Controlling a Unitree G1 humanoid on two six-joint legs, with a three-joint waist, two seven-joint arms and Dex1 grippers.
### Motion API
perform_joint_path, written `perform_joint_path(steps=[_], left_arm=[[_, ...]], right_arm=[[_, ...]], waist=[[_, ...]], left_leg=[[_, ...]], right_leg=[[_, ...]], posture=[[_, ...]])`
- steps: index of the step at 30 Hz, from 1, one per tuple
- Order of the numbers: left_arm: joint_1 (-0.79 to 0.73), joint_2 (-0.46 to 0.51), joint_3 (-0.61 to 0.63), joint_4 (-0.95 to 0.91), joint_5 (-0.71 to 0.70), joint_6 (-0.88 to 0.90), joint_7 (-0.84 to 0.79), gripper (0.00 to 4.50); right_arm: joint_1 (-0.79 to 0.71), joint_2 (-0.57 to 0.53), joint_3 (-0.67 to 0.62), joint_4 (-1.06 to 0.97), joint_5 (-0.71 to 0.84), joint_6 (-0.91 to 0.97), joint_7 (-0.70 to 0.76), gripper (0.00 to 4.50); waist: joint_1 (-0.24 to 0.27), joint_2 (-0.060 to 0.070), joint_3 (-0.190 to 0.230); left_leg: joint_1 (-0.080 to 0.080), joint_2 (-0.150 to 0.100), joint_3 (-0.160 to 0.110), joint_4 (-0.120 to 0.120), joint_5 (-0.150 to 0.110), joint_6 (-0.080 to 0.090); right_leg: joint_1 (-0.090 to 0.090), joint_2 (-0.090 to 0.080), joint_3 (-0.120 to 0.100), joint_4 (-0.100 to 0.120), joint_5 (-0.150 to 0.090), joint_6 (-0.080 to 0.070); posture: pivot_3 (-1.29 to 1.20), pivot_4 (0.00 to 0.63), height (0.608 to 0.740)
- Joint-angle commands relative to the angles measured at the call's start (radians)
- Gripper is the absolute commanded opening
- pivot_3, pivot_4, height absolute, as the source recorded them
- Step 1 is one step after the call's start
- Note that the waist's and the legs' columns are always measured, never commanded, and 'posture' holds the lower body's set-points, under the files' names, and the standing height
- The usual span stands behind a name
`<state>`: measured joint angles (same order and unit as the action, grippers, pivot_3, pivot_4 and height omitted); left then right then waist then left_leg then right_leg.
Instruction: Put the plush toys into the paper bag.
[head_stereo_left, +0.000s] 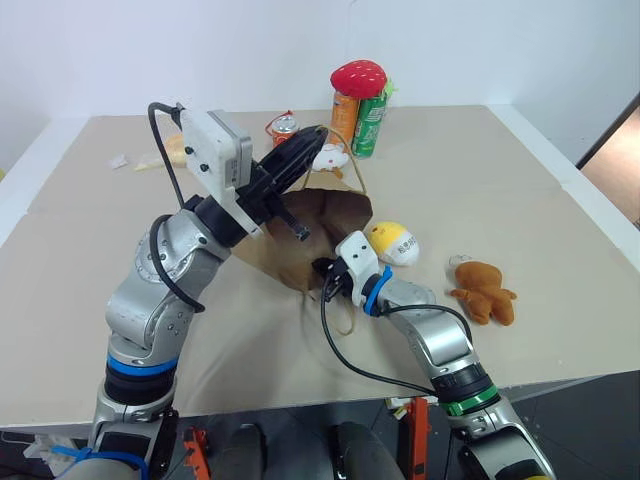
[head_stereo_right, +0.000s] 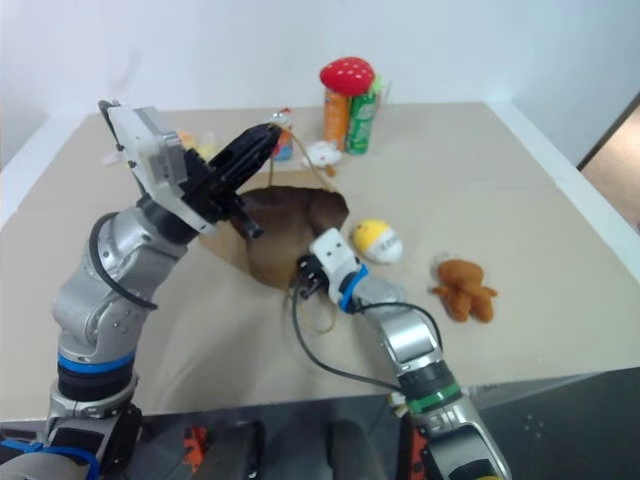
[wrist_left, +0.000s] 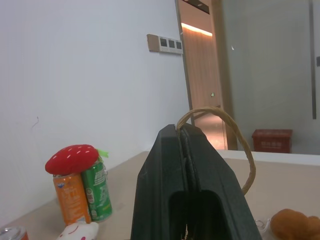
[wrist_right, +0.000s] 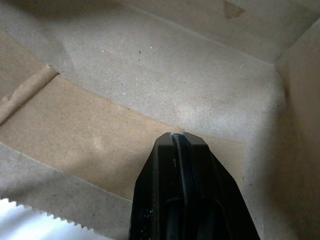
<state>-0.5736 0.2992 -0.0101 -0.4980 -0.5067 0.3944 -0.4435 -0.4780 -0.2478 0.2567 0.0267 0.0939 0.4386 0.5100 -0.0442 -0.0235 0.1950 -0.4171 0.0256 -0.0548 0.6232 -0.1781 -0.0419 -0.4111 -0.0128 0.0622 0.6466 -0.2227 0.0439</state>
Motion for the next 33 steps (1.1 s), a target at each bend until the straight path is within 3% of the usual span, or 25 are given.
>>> perform_joint_path(steps=[1,5,6,11,15,19,22,28,30,33], left_arm=[[0.070,0.013,0.008,-0.028,0.040,-0.029,0.013,0.00],[0.145,-0.004,0.023,-0.029,0.054,-0.016,0.051,0.00],[0.155,-0.005,0.023,-0.030,0.060,-0.016,0.055,0.00],[0.172,-0.012,0.037,-0.014,0.070,-0.023,0.073,0.00],[0.170,-0.009,0.042,-0.009,0.060,-0.021,0.064,0.00],[0.171,-0.008,0.034,-0.015,0.049,-0.016,0.048,0.00],[0.172,-0.011,0.025,-0.019,0.044,-0.011,0.042,0.00],[0.177,-0.024,0.030,-0.024,0.017,0.019,0.053,0.00],[0.179,-0.032,0.038,-0.028,-0.005,0.041,0.065,0.00],[0.178,-0.051,0.070,-0.033,-0.076,0.112,0.104,0.00]], right_arm=[[-0.017,-0.009,-0.023,-0.032,0.022,-0.015,0.042,0.07],[-0.015,-0.047,-0.048,-0.111,0.092,0.014,0.137,0.07],[-0.013,-0.062,-0.062,-0.143,0.122,0.030,0.166,0.69],[0.017,-0.190,-0.127,-0.309,0.266,0.094,0.321,2.84],[-0.015,-0.319,-0.302,-0.336,0.464,0.250,0.401,4.44],[-0.078,-0.394,-0.349,-0.189,0.413,0.189,0.391,4.44],[-0.123,-0.431,-0.301,-0.017,0.264,0.027,0.372,4.44],[-0.171,-0.394,-0.177,0.240,0.094,-0.126,0.362,4.44],[-0.178,-0.383,-0.151,0.306,0.053,-0.172,0.359,3.94],[-0.189,-0.380,-0.146,0.347,0.027,-0.195,0.352,2.81]], waist=[[-0.001,0.000,0.000],[-0.001,0.000,0.000],[-0.001,0.000,0.000],[0.001,0.000,0.000],[0.000,0.000,0.000],[-0.002,-0.001,0.000],[-0.002,-0.001,0.000],[-0.004,-0.001,0.000],[-0.003,-0.001,0.001],[-0.003,-0.001,0.001]], left_leg=[[0.000,0.000,0.000,0.000,0.000,0.000],[0.000,0.000,0.000,0.000,0.000,0.000],[0.000,0.000,0.000,0.000,0.000,0.000],[0.000,0.000,0.000,0.000,0.000,0.000],[0.000,0.000,0.000,0.000,0.000,0.000],[0.001,0.000,0.000,0.001,0.000,0.000],[0.002,0.000,0.001,0.001,0.000,0.000],[0.002,0.000,0.005,0.000,0.000,0.000],[0.002,0.000,0.006,-0.001,0.000,0.000],[0.002,0.000,0.006,-0.001,0.000,0.000]], right_leg=[[0.000,0.000,0.000,0.000,0.000,0.000],[0.000,0.000,0.000,0.000,0.000,0.000],[0.000,0.000,0.000,0.000,0.000,0.000],[0.001,0.000,0.000,0.000,0.000,0.000],[0.001,0.000,0.001,0.000,-0.001,-0.002],[0.001,0.000,0.002,0.000,-0.002,-0.004],[0.001,0.001,0.002,0.000,-0.003,-0.004],[0.000,0.001,0.007,0.000,0.000,0.000],[0.000,0.001,0.008,0.000,0.000,0.001],[0.000,0.001,0.009,0.000,0.000,0.001]], posture=[[0.00,0.150,0.740],[0.00,0.150,0.740],[0.00,0.150,0.740],[0.00,0.150,0.740],[0.00,0.150,0.740],[0.00,0.150,0.740],[0.00,0.150,0.740],[0.00,0.150,0.740],[0.00,0.150,0.740],[0.00,0.150,0.740]])
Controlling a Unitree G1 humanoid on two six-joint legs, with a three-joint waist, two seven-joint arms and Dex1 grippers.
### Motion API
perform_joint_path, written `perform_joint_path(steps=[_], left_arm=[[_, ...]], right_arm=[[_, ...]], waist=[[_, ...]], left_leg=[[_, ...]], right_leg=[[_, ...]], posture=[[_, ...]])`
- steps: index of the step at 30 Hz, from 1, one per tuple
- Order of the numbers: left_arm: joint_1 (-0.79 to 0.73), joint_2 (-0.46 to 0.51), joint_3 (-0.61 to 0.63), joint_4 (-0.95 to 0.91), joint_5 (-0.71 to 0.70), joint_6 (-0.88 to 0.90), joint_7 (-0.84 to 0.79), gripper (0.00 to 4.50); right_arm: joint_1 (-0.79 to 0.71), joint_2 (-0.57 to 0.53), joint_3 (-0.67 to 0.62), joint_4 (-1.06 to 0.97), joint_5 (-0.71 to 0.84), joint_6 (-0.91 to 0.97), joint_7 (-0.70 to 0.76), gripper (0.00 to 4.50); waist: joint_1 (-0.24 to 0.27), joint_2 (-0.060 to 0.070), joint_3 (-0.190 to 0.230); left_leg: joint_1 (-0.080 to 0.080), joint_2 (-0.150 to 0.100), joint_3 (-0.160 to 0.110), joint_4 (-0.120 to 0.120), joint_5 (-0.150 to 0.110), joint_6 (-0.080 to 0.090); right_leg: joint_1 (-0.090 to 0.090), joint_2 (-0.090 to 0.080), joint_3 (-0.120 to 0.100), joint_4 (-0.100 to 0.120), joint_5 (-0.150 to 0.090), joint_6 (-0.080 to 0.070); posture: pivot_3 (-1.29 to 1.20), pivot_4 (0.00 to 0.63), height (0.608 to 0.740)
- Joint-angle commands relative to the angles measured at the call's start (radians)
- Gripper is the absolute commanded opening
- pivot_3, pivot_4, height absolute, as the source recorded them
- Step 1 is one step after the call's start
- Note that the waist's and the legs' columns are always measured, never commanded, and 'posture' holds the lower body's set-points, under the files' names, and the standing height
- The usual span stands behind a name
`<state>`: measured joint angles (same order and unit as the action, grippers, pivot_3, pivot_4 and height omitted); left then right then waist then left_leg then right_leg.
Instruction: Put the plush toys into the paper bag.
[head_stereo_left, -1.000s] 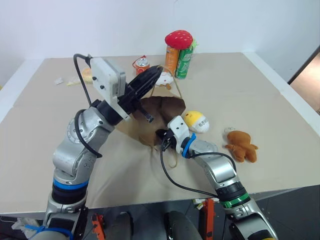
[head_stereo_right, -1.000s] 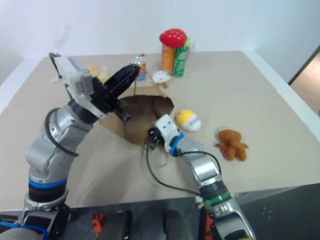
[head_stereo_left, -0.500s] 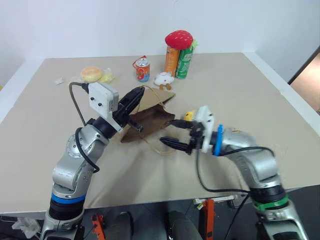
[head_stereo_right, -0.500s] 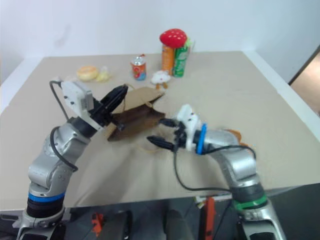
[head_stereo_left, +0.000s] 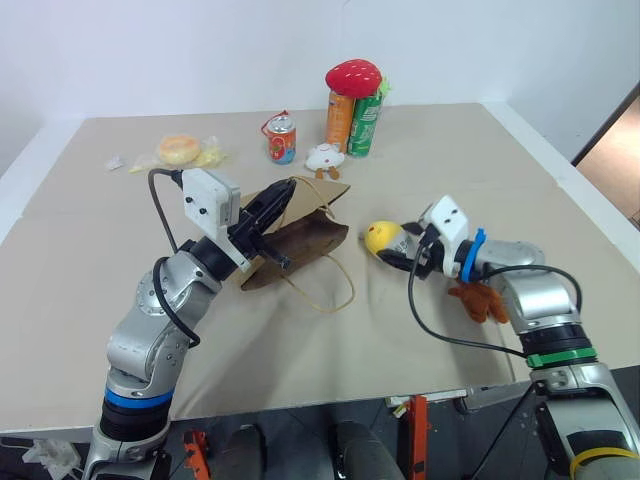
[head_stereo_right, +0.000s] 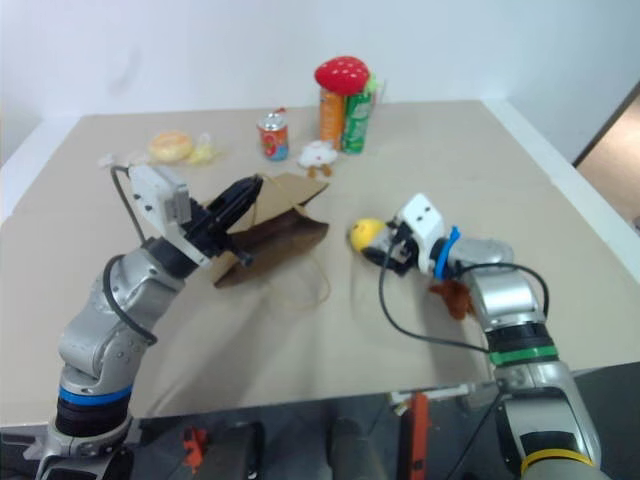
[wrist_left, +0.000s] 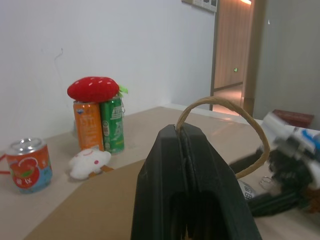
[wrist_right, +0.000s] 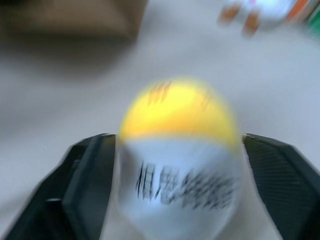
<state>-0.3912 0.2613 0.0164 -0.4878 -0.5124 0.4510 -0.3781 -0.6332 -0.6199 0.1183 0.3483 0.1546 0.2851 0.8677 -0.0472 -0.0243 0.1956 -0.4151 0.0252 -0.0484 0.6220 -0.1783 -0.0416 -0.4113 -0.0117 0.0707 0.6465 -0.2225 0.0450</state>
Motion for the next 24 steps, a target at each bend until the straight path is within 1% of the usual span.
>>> perform_joint_path(steps=[1,2,3,4,5,7,10,15,17,19,21,24], left_arm=[[-0.007,-0.017,0.054,-0.043,-0.087,0.071,0.049,0.00],[-0.011,-0.021,0.065,-0.042,-0.105,0.085,0.061,0.00],[-0.015,-0.025,0.075,-0.041,-0.121,0.098,0.074,0.00],[-0.019,-0.030,0.085,-0.038,-0.136,0.108,0.087,0.00],[-0.024,-0.039,0.097,-0.034,-0.157,0.119,0.102,0.00],[-0.034,-0.050,0.117,-0.029,-0.181,0.130,0.128,0.00],[-0.046,-0.034,0.114,-0.038,-0.153,0.102,0.123,0.00],[-0.039,0.016,0.041,-0.068,-0.064,0.035,0.058,0.00],[-0.035,0.008,0.032,-0.065,-0.056,0.017,0.058,0.00],[-0.043,-0.003,0.030,-0.056,-0.041,-0.006,0.064,0.00],[-0.056,-0.013,0.028,-0.048,-0.018,-0.026,0.076,0.00],[-0.067,-0.032,0.032,-0.042,0.004,-0.042,0.100,0.00]], right_arm=[[-0.035,-0.008,-0.013,0.026,-0.028,-0.040,0.002,2.26],[-0.035,-0.007,-0.018,0.029,-0.028,-0.043,0.005,1.99],[-0.035,-0.009,-0.019,0.031,-0.031,-0.049,0.008,1.63],[-0.033,-0.011,-0.019,0.033,-0.033,-0.056,0.013,1.41],[-0.030,-0.014,-0.019,0.032,-0.035,-0.072,0.020,1.06],[-0.025,-0.022,-0.034,0.004,-0.013,-0.109,0.052,0.46],[-0.048,-0.029,-0.095,-0.066,0.086,-0.086,0.126,0.46],[-0.088,-0.050,-0.145,-0.267,0.270,0.117,0.215,0.46],[-0.086,-0.056,-0.131,-0.397,0.351,0.242,0.230,0.46],[-0.077,-0.040,-0.101,-0.499,0.406,0.327,0.222,0.46],[-0.063,-0.004,-0.075,-0.565,0.434,0.375,0.194,0.46],[-0.047,0.028,-0.041,-0.595,0.423,0.394,0.162,0.46]], waist=[[0.000,0.000,0.000],[0.000,0.000,0.000],[0.000,0.000,0.000],[0.000,0.000,0.000],[0.000,0.000,0.000],[0.000,0.000,0.000],[0.000,0.000,0.000],[0.000,0.000,0.000],[0.000,0.000,0.000],[0.001,0.000,0.000],[0.001,0.000,0.000],[0.002,0.000,0.000]], left_leg=[[0.000,0.000,0.000,0.000,0.000,0.000],[0.000,0.000,0.000,0.000,0.000,0.000],[0.001,0.000,0.000,0.001,0.000,0.000],[0.001,0.000,0.000,0.001,0.000,0.000],[0.001,0.000,0.000,0.001,0.000,0.000],[0.001,0.000,0.000,0.001,0.000,0.000],[0.001,0.000,0.000,0.002,0.000,0.000],[0.001,0.000,0.001,0.001,0.000,0.000],[0.001,0.000,0.001,0.000,0.000,0.000],[0.001,0.000,0.000,0.000,0.000,0.000],[0.001,0.000,0.000,0.000,0.000,0.000],[0.001,0.001,0.000,0.000,0.000,0.000]], right_leg=[[0.000,0.000,0.000,0.000,0.000,0.000],[0.000,0.000,0.000,0.000,0.000,0.001],[0.001,0.000,0.000,0.000,0.000,0.001],[0.001,0.000,0.000,0.000,0.000,0.001],[0.001,0.000,0.000,0.000,0.000,0.001],[0.001,0.000,0.000,0.000,0.001,0.001],[0.001,0.000,0.001,0.000,0.001,0.001],[0.001,0.000,0.001,0.000,0.001,0.001],[0.001,0.001,0.001,0.000,0.000,0.001],[0.001,0.001,0.001,0.000,0.000,0.000],[0.001,0.001,0.001,0.000,0.000,0.000],[0.001,0.002,0.001,0.000,0.000,0.000]], posture=[[0.00,0.150,0.740],[0.00,0.150,0.740],[0.00,0.150,0.740],[0.00,0.150,0.740],[0.00,0.150,0.740],[0.00,0.150,0.740],[0.00,0.150,0.740],[0.00,0.150,0.740],[0.00,0.150,0.740],[0.00,0.150,0.740],[0.00,0.150,0.740],[0.00,0.150,0.740]])
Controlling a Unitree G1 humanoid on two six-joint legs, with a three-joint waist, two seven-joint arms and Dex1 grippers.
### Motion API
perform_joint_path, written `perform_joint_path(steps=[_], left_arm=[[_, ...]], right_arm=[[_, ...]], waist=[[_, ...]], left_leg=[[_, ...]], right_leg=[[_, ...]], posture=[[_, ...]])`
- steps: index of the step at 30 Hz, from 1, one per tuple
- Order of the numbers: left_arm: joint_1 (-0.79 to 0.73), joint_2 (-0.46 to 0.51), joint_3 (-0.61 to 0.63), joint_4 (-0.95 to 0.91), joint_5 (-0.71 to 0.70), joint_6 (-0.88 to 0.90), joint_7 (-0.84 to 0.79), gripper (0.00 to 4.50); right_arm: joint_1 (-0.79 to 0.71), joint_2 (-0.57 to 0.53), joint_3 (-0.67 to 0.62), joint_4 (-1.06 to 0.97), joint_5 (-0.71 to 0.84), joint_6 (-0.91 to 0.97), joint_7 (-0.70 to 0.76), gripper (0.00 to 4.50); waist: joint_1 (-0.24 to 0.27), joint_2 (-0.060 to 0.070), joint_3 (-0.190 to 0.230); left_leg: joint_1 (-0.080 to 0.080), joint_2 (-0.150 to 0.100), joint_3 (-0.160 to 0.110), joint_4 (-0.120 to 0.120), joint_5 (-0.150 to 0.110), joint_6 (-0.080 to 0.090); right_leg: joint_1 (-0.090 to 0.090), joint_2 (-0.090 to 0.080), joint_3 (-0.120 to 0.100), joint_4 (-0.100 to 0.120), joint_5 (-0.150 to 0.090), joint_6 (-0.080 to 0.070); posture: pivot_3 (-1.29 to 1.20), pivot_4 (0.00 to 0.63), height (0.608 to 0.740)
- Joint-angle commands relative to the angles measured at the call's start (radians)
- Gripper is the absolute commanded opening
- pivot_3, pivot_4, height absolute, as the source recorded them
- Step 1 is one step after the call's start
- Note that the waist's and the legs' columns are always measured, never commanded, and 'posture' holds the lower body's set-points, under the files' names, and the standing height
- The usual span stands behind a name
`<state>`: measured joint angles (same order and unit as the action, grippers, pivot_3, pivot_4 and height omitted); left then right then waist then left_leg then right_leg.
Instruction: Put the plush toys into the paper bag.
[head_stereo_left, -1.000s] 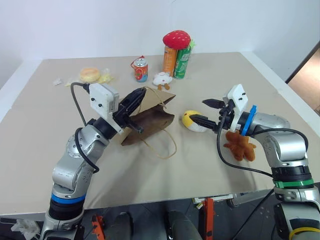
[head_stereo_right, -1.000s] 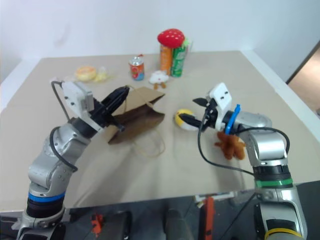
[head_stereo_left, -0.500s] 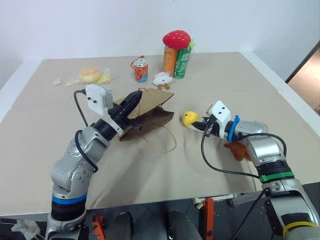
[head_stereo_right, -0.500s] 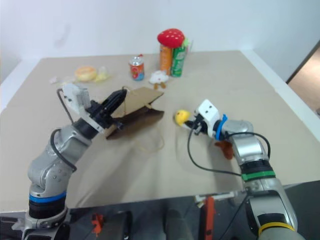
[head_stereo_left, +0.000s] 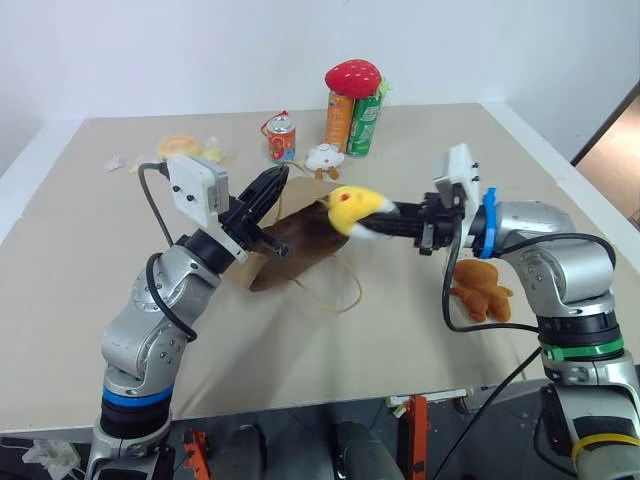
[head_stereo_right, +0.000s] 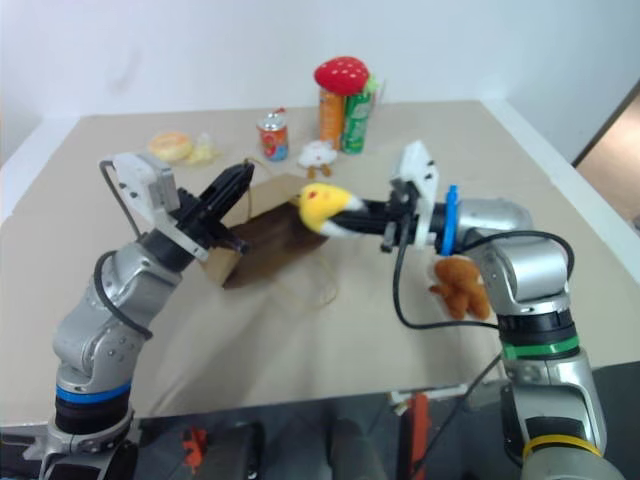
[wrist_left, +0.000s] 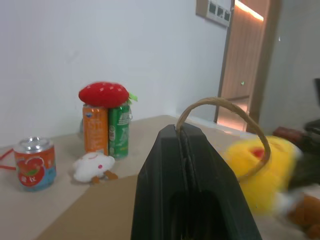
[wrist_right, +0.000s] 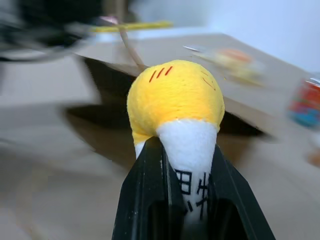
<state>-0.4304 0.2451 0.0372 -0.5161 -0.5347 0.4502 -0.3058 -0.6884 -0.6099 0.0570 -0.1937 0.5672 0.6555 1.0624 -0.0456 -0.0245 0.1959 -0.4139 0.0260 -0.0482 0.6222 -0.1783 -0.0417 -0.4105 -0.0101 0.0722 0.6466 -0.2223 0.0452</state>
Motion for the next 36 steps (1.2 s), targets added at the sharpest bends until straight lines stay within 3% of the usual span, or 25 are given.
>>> perform_joint_path(steps=[1,17,26,29,34,36], left_arm=[[-0.031,-0.023,0.015,-0.012,0.027,-0.042,0.039,0.00],[-0.031,-0.043,-0.010,-0.035,-0.015,-0.009,0.044,0.00],[-0.019,-0.051,-0.022,-0.020,-0.020,-0.008,0.044,0.00],[-0.017,-0.050,-0.023,-0.013,-0.020,-0.009,0.037,0.00],[-0.008,-0.047,-0.021,-0.016,-0.024,-0.004,0.030,0.00],[-0.006,-0.046,-0.020,-0.018,-0.025,-0.002,0.028,0.00]], right_arm=[[0.009,0.029,0.030,-0.047,-0.001,0.017,-0.041,0.46],[-0.151,0.202,0.173,0.303,-0.267,-0.198,-0.124,0.46],[-0.194,0.262,0.211,0.353,-0.335,-0.208,-0.131,0.46],[-0.182,0.269,0.188,0.314,-0.311,-0.176,-0.125,1.24],[-0.161,0.226,0.135,0.211,-0.262,-0.121,-0.110,3.79],[-0.148,0.197,0.110,0.166,-0.236,-0.088,-0.100,4.48]], waist=[[0.000,0.000,0.000],[-0.002,0.000,0.000],[-0.002,0.000,0.000],[-0.002,0.000,0.000],[-0.002,0.000,0.000],[-0.001,0.000,0.000]], left_leg=[[0.000,0.000,0.000,0.000,0.000,0.000],[-0.001,0.001,0.000,0.001,0.000,0.000],[-0.002,0.001,0.000,0.000,0.000,0.000],[-0.002,0.001,0.000,0.000,0.000,0.000],[-0.003,0.001,0.000,0.000,0.000,0.000],[-0.004,0.001,0.000,0.000,0.000,0.000]], right_leg=[[0.000,0.000,0.000,0.000,0.000,0.000],[-0.001,0.002,0.002,0.000,0.001,0.001],[-0.003,0.002,0.002,0.000,0.001,0.001],[-0.002,0.003,0.002,0.000,0.001,0.001],[-0.003,0.003,0.002,0.000,0.001,0.001],[-0.004,0.003,0.002,0.000,0.001,0.001]], posture=[[0.00,0.150,0.740],[0.00,0.150,0.740],[0.00,0.150,0.740],[0.00,0.150,0.740],[0.00,0.150,0.740],[0.00,0.150,0.740]])
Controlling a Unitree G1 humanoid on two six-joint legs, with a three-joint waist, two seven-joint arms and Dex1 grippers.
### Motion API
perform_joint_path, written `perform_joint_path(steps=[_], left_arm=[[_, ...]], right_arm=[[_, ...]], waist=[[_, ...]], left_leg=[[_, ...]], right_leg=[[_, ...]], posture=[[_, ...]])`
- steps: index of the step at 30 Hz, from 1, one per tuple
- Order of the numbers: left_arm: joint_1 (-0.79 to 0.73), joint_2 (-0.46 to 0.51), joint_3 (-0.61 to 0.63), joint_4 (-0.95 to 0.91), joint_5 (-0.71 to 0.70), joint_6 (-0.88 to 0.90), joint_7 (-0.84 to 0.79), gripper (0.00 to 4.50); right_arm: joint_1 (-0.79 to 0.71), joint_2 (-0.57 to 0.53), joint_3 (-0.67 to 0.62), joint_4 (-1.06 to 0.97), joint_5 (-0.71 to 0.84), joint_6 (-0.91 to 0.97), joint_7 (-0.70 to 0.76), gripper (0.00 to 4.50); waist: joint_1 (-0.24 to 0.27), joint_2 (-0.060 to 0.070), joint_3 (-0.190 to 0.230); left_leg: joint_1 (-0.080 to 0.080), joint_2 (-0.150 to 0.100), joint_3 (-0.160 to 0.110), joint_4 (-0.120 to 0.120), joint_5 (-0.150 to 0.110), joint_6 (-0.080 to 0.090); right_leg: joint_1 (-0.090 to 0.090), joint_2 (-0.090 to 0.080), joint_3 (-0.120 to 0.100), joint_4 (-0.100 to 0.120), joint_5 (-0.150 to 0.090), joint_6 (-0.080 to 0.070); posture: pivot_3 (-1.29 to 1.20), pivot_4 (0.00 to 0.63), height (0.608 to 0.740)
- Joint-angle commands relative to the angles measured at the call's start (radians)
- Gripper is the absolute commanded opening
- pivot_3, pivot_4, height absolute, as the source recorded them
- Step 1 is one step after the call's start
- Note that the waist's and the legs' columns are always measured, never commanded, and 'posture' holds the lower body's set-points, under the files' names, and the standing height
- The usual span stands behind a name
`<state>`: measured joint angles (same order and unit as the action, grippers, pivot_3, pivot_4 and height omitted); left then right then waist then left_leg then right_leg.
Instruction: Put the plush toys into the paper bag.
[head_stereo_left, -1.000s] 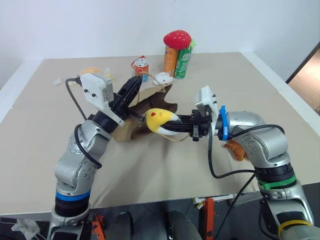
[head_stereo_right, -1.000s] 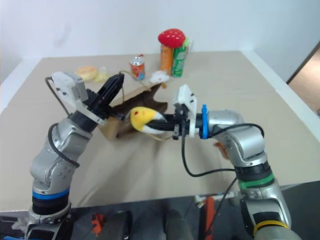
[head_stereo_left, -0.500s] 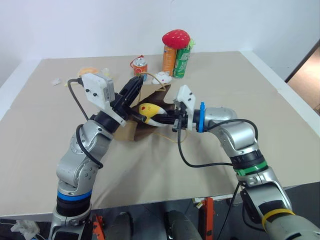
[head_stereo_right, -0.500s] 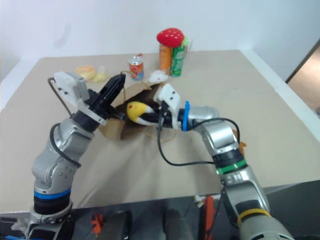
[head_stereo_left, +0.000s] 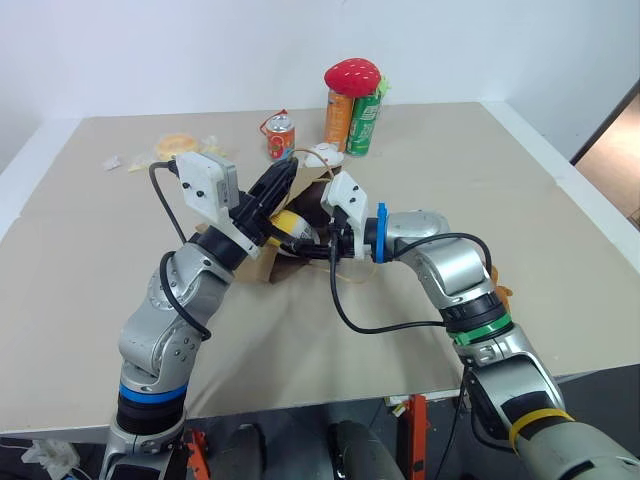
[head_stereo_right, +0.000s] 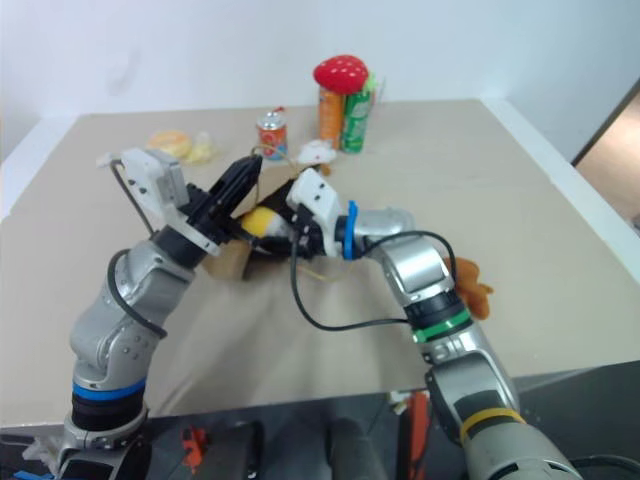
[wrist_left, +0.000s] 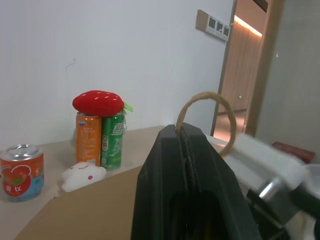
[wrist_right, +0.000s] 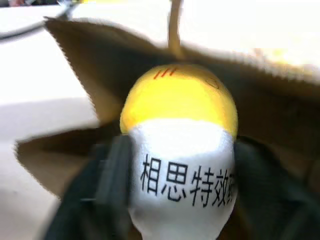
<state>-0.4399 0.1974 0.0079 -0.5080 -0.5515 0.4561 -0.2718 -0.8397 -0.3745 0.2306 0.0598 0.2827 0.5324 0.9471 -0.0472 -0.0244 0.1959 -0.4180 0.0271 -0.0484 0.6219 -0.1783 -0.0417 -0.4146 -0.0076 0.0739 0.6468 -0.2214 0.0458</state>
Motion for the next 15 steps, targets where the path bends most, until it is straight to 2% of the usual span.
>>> perform_joint_path(steps=[1,8,15], left_arm=[[0.004,0.003,0.011,-0.026,-0.008,-0.008,-0.007,0.00],[0.003,0.021,0.032,-0.024,-0.013,-0.006,-0.015,0.00],[-0.003,0.034,0.034,-0.048,-0.036,0.011,-0.033,0.00]], right_arm=[[0.014,-0.059,-0.081,-0.115,0.070,0.060,0.024,4.48],[0.118,-0.263,-0.215,-0.231,0.186,0.170,0.099,4.48],[0.277,-0.502,-0.280,-0.086,0.019,0.031,0.048,4.48]], waist=[[0.000,0.000,0.000],[0.002,0.000,0.000],[0.003,0.000,0.000]], left_leg=[[0.000,0.000,0.000,0.000,0.000,0.000],[-0.003,0.000,0.000,0.001,0.000,0.000],[-0.003,0.000,0.001,0.002,0.000,0.000]], right_leg=[[0.000,0.000,0.000,0.000,0.000,0.000],[-0.002,0.000,0.000,0.000,0.000,0.000],[-0.003,0.000,0.001,0.000,0.000,0.000]], posture=[[0.00,0.150,0.740],[0.00,0.150,0.740],[0.00,0.150,0.740]])
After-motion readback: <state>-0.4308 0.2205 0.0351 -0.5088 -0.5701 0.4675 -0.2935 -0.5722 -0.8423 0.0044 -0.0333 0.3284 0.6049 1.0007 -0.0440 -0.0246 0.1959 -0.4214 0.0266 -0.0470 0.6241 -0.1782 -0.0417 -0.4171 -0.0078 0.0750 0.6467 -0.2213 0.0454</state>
